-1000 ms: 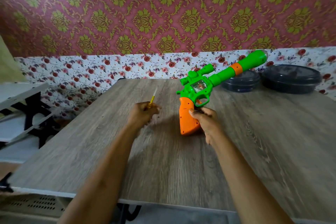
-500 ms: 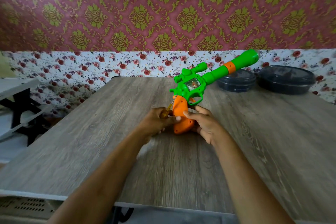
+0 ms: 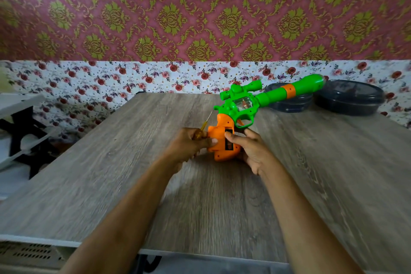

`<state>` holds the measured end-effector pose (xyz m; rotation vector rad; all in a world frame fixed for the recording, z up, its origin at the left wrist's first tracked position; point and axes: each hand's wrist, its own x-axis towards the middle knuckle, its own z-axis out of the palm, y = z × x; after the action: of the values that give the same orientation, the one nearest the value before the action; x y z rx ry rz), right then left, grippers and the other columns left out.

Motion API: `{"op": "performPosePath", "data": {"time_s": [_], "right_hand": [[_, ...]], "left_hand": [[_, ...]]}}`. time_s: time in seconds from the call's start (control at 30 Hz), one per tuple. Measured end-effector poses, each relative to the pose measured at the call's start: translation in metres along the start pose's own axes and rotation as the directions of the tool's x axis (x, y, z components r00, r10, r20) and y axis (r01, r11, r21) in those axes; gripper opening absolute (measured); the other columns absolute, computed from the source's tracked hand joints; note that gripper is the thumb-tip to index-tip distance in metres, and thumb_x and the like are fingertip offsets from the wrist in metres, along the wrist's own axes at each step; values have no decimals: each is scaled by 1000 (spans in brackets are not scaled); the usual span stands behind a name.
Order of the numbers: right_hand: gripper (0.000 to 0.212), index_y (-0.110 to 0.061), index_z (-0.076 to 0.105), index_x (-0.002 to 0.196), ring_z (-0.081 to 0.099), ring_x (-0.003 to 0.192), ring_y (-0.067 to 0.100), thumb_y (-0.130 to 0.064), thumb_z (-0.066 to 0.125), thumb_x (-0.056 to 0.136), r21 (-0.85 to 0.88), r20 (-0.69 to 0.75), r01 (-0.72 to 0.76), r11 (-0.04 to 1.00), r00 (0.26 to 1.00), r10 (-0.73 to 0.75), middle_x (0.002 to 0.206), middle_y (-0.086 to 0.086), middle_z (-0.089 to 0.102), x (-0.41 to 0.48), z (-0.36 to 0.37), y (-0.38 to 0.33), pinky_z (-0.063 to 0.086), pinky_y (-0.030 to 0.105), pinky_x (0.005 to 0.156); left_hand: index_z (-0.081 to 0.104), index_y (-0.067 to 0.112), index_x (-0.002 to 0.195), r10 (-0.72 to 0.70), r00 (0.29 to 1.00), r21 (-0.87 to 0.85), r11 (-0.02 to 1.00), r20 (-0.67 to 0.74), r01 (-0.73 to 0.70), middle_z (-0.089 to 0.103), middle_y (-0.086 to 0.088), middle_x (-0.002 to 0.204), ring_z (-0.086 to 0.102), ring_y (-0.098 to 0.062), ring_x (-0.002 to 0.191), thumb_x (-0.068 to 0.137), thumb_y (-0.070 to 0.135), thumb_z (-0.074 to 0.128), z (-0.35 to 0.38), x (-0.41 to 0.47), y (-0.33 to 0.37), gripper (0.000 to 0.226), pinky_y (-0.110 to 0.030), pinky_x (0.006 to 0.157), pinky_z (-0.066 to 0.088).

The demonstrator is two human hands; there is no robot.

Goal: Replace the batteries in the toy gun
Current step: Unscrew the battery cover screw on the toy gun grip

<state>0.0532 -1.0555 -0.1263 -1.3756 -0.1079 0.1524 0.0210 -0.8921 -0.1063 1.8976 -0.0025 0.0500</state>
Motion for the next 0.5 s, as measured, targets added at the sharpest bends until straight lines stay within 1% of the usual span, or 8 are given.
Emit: {"op": "performPosePath", "data": {"time_s": [0.07,0.2,0.27,0.3,0.33,0.4,0.43,0.5], "right_hand": [[14,-19,59,90,61,78,14,-6,59,85,34,39,-20,999,999,19,87,0,66,-1,0,-2,51,30,69],[17,-20,57,89,61,74,11,-3,58,85,37,5,-20,999,1000,20,85,1,64,-3,0,-5,50,28,65],[19,-19,56,90,62,68,9,-1,58,85,64,-16,-17,998,1000,18,83,1,64,-3,-1,-7,51,23,56],[19,-19,56,89,62,68,10,-1,58,85,89,-25,-20,996,999,23,82,1,64,-4,-1,-8,51,23,55],[19,-19,56,88,61,71,11,0,58,85,113,-34,-26,993,999,30,82,2,63,-4,-2,-9,51,25,57],[19,-19,56,86,59,75,13,0,56,85,150,-35,-40,988,998,46,84,1,63,-4,-2,-9,49,30,63],[18,-18,56,86,59,75,12,0,55,86,163,-31,-47,986,998,52,84,1,62,-4,-2,-9,48,30,64],[17,-17,56,87,58,75,12,0,54,87,172,-15,-57,983,998,60,85,2,62,-4,0,-9,47,31,64]], "left_hand": [[63,1,98,-21,1000,-1,1000,-3,21,44,0,52,37,2,31,83,19,71,-3,-1,0,25,-11,33,28],[62,9,90,-20,1000,28,999,14,19,45,0,53,39,2,30,86,19,68,-9,-3,3,13,-11,33,29],[59,11,82,30,997,45,999,-66,-27,44,-2,55,40,0,33,88,17,65,-18,0,3,10,-11,34,30],[60,9,82,73,988,103,993,-137,-59,45,-4,57,43,-5,39,89,15,63,-25,3,1,11,-13,37,32],[61,6,83,130,968,226,971,-214,-81,47,-6,60,47,-12,48,90,14,62,-32,7,-2,11,-17,43,35],[64,5,81,228,919,546,838,-323,-16,55,-10,67,52,-23,62,89,14,60,-46,14,-13,12,-23,52,34],[66,8,80,250,899,633,773,-359,38,59,-10,70,54,-26,64,89,14,58,-51,15,-17,13,-23,50,33],[67,11,79,247,870,684,718,-426,131,62,-10,74,55,-26,63,90,14,57,-60,15,-23,15,-21,46,31]]}}
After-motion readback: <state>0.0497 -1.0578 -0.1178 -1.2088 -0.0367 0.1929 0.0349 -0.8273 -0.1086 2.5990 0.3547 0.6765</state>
